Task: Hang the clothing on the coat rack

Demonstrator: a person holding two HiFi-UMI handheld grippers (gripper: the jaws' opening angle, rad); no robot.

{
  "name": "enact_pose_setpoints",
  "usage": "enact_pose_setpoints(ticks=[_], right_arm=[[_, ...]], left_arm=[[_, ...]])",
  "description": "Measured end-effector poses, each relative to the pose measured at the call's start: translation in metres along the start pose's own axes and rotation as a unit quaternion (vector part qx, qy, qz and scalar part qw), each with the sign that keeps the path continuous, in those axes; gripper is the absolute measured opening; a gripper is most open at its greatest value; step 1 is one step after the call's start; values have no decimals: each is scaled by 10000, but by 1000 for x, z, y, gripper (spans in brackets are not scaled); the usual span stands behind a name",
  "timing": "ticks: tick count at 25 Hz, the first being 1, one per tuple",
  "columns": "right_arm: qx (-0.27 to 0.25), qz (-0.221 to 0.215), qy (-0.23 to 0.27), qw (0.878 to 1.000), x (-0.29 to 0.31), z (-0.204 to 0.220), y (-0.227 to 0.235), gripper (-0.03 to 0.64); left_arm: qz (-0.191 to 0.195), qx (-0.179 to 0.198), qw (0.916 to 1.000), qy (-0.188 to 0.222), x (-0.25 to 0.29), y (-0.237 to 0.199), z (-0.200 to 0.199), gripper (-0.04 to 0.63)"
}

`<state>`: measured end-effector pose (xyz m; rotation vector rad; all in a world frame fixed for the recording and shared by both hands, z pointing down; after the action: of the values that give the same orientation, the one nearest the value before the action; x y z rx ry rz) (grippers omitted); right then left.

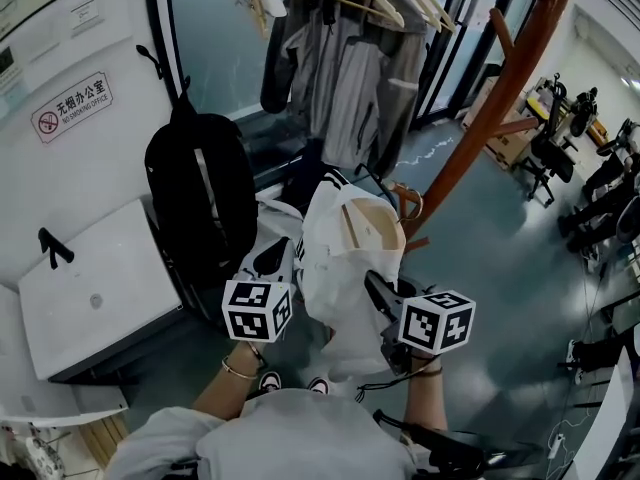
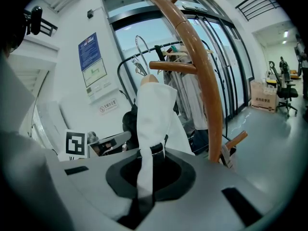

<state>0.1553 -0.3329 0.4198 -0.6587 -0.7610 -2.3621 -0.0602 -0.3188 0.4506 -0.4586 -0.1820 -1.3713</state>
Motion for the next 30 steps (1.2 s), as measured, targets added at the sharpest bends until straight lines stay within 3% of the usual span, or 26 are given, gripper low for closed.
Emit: enact_pose_setpoints(ticks=[30], right_arm=[[130, -135, -176, 9997, 18, -8, 16, 29]], left_arm=[[-320, -129, 9994, -55, 0, -11, 6, 8]])
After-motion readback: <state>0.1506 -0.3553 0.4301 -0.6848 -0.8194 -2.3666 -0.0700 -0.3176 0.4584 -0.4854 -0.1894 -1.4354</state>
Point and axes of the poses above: the fingertips, and each gripper's own axes: x forward along the fingers, y to its right, z out of its underside, the point moved 6 cm from there along -x, backward along the fingers, and after that the axes turned 12 degrees about -y, right-handed, at the moved point
